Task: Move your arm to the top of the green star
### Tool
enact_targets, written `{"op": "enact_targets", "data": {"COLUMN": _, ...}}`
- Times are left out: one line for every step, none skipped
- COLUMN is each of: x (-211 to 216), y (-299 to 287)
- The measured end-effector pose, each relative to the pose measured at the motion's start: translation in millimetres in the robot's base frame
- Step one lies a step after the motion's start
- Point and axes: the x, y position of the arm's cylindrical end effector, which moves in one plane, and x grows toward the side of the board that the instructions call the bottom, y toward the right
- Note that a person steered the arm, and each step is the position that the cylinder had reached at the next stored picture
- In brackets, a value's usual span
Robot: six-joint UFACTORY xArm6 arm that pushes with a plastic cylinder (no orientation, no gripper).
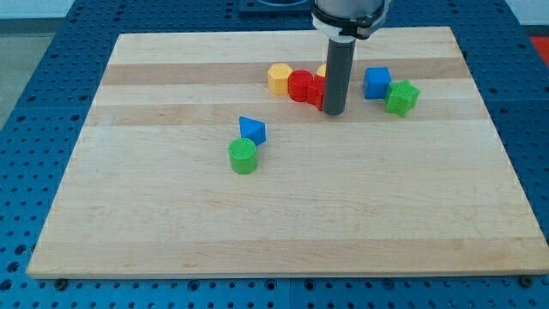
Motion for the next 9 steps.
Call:
{"op": "enact_targets", "data": {"x": -5, "y": 0}}
{"op": "enact_targets", "data": {"x": -5, "y": 9}}
{"op": "enact_targets", "data": {"x": -5, "y": 35}}
{"op": "enact_targets", "data": {"x": -5, "y": 53}}
{"op": "enact_targets", "data": {"x": 2, "y": 53}}
{"op": "enact_targets", "data": {"x": 33, "y": 53}}
{"op": "enact_targets", "data": {"x": 46, "y": 69}}
{"op": "enact_targets", "data": {"x": 37, "y": 99}}
{"op": "enact_targets", "data": {"x": 22, "y": 132}}
